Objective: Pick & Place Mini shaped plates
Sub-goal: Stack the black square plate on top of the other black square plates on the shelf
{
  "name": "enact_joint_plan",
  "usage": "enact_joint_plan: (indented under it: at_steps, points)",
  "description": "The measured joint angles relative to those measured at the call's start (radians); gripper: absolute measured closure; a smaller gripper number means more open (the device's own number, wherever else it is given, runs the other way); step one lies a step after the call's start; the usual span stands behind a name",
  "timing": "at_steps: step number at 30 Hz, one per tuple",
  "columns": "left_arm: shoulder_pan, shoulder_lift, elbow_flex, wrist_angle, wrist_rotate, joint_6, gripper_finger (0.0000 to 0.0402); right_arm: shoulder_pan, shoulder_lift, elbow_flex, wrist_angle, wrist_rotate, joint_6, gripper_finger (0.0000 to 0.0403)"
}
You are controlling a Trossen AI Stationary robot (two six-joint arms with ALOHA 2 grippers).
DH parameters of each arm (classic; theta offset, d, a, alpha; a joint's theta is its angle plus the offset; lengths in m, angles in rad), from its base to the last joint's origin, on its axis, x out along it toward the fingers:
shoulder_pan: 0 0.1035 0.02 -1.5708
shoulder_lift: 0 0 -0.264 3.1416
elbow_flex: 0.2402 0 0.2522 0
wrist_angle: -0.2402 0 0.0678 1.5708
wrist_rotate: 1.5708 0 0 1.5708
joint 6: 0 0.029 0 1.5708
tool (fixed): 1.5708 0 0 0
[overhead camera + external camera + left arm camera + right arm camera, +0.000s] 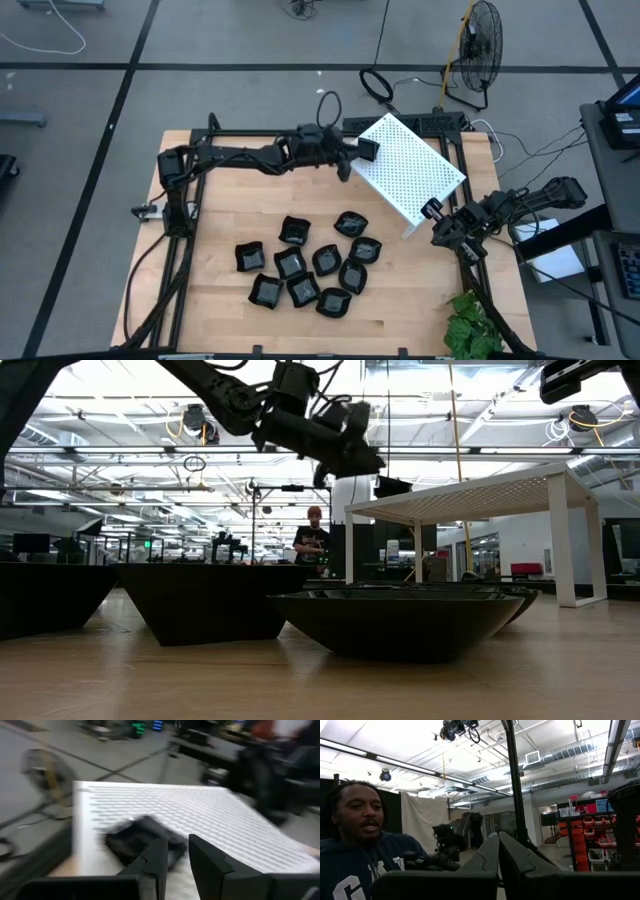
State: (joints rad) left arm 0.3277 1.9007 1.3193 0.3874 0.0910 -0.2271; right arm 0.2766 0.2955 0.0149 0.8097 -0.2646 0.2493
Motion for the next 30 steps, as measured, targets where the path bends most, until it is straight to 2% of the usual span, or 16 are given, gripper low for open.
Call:
enact_joint_plan:
  at_steps: [3,13,21,30]
  points:
    - [-0.026,0.0,0.0,-0.005,0.04,0.033,0.032,0.0,0.0,0.0,0.0,0.0,0.0,0.0403]
    - [-0.089,0.0,0.0,-0.065,0.009,0.17,0.0321,0.0,0.0,0.0,0.0,0.0,0.0,0.0403]
    - [-0.063,0.0,0.0,-0.124,-0.128,0.207,0.0321,0.0,0.0,0.0,0.0,0.0,0.0,0.0403]
    - [-0.045,-0.001,0.0,-0.098,-0.164,0.206,0.0321,0.0,0.0,0.0,0.0,0.0,0.0,0.0403]
